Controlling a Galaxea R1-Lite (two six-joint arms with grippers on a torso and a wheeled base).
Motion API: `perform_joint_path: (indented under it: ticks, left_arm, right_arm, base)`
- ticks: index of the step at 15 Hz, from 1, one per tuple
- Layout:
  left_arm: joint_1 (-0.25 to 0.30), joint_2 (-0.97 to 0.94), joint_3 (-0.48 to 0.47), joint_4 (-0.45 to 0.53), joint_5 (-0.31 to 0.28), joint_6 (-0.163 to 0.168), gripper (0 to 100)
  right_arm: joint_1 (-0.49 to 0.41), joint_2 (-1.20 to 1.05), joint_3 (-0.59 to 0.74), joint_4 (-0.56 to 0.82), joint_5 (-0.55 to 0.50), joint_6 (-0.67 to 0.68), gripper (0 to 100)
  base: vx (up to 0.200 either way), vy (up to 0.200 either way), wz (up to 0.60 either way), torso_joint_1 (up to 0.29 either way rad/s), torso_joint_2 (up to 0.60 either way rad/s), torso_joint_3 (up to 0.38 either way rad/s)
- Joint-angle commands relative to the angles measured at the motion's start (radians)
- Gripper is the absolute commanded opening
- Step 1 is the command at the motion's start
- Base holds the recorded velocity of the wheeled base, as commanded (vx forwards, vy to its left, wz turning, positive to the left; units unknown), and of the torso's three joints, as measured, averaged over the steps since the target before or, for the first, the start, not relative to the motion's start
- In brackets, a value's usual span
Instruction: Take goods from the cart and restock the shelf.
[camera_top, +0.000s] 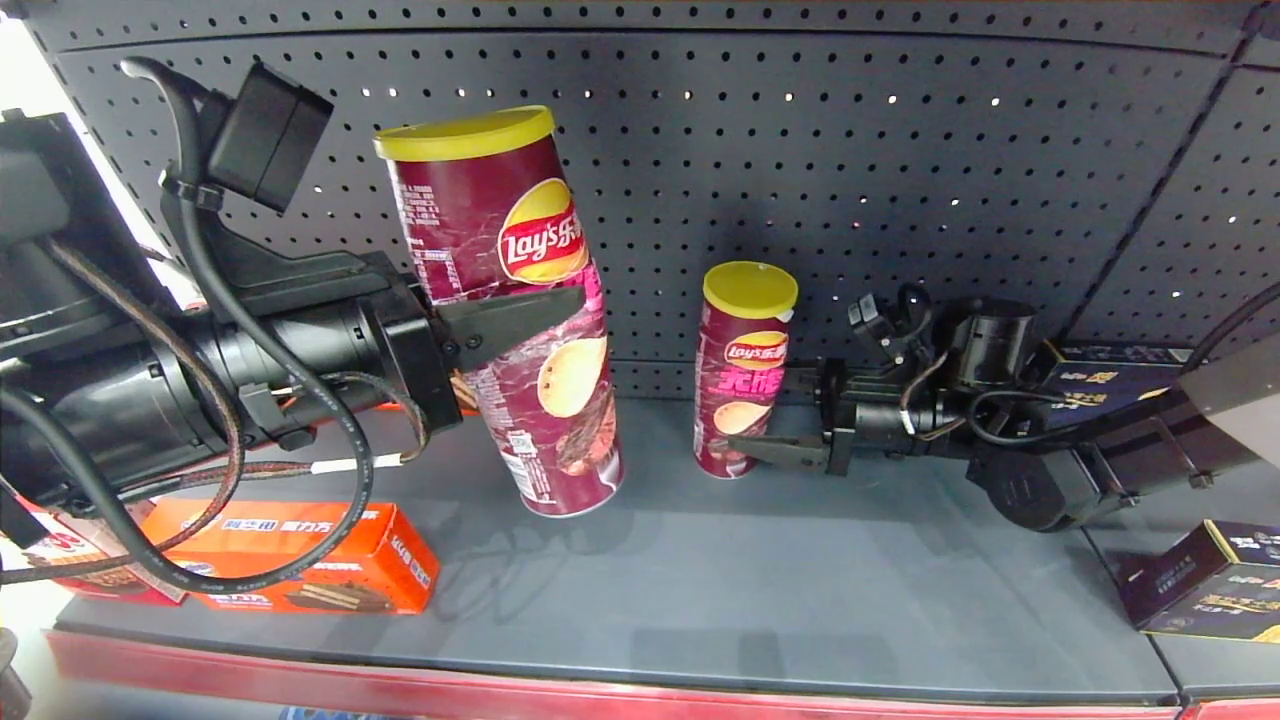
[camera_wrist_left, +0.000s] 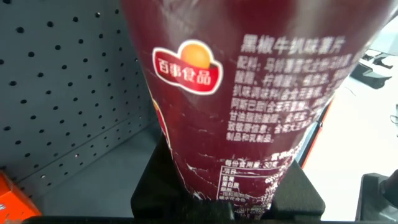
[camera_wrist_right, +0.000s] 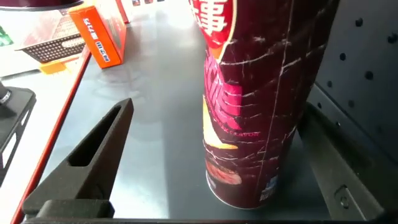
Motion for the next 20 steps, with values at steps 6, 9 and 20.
perform_joint_path:
  ticks: [6, 9, 20]
  left_arm:
    - [0.000, 0.000, 0.001, 0.002, 0.003, 0.000, 0]
    - [-0.002, 0.000, 0.001, 0.002, 0.006, 0.000, 0]
    - [0.000, 0.000, 0.012, 0.000, 0.007, 0.000, 0]
  right_arm:
    - [0.009, 0.083, -0.116, 0.011, -0.008, 0.005, 100]
    - [0.023, 0.115, -0.150, 0.011, -0.010, 0.011, 100]
    - [0.049, 0.129, -0.170, -0.002, -0.024, 0.026, 0]
  base:
    - [0.000, 0.000, 0.00, 0.000, 0.00, 0.000]
    - [0.000, 0.000, 0.00, 0.000, 0.00, 0.000]
    - [0.000, 0.000, 0.00, 0.000, 0.00, 0.000]
